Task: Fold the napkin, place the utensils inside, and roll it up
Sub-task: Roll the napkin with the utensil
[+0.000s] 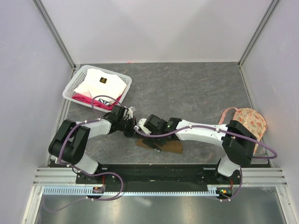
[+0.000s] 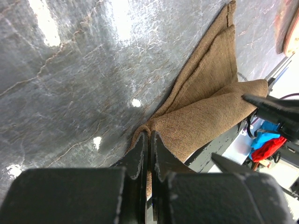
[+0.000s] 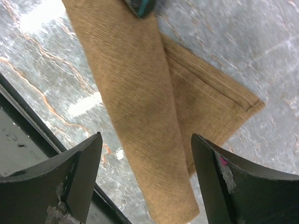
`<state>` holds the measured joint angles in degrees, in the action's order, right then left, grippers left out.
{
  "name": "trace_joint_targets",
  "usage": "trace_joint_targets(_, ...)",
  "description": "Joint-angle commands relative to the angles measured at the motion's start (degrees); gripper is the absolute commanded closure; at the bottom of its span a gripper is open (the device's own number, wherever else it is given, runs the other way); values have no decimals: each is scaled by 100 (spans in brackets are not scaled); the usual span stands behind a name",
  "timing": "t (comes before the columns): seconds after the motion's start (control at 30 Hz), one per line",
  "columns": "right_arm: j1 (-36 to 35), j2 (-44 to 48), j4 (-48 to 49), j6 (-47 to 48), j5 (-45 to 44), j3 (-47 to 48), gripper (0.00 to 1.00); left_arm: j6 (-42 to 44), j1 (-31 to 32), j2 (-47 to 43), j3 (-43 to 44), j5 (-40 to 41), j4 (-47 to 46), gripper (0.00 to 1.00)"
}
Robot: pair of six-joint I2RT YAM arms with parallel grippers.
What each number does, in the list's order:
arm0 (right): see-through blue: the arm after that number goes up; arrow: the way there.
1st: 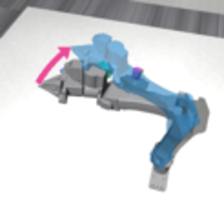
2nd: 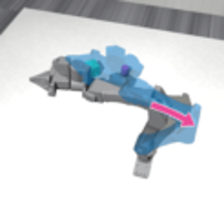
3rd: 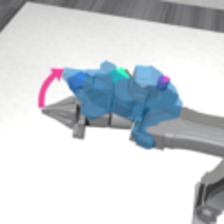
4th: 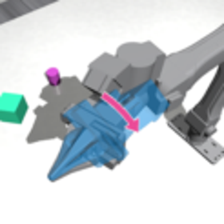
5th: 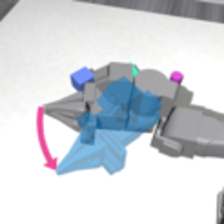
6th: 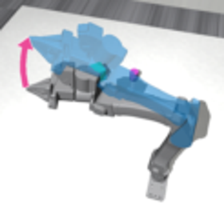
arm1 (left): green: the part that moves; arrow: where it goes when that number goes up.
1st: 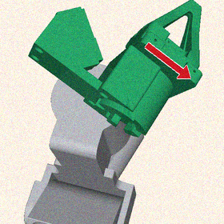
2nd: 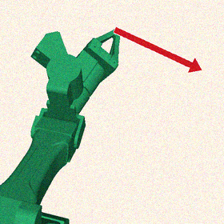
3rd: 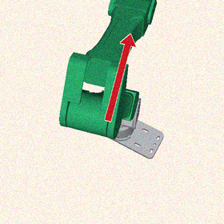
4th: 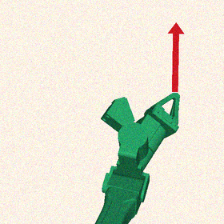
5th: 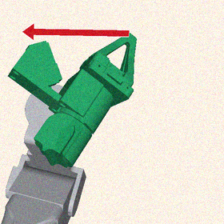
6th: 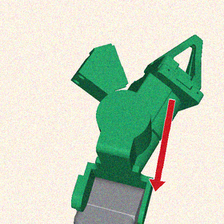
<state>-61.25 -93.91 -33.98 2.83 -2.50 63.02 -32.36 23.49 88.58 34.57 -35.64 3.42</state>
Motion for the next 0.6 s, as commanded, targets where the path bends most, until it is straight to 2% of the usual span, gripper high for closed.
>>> trace_joint_targets(0.0, -211, -189, 304, 24, -278, -53, 15, 98, 7, 98, 173, 101, 27, 98)
trace_joint_targets(0.13, -247, -312, 400, -10, -198, -158, 17, 107, 7, 107, 199, 101, 36, 95)
trace_joint_targets(0.33, -247, -444, 462, -55, -330, -282, 20, 133, 7, 90, 243, 66, 53, 83)
trace_joint_targets(0.43, -247, -497, 497, -46, -330, -343, 20, 142, 7, 46, 270, 74, 53, 75)
trace_joint_targets(0.57, -159, -584, 524, -19, -198, -387, 23, 168, 16, -103, 349, 293, 185, 55)
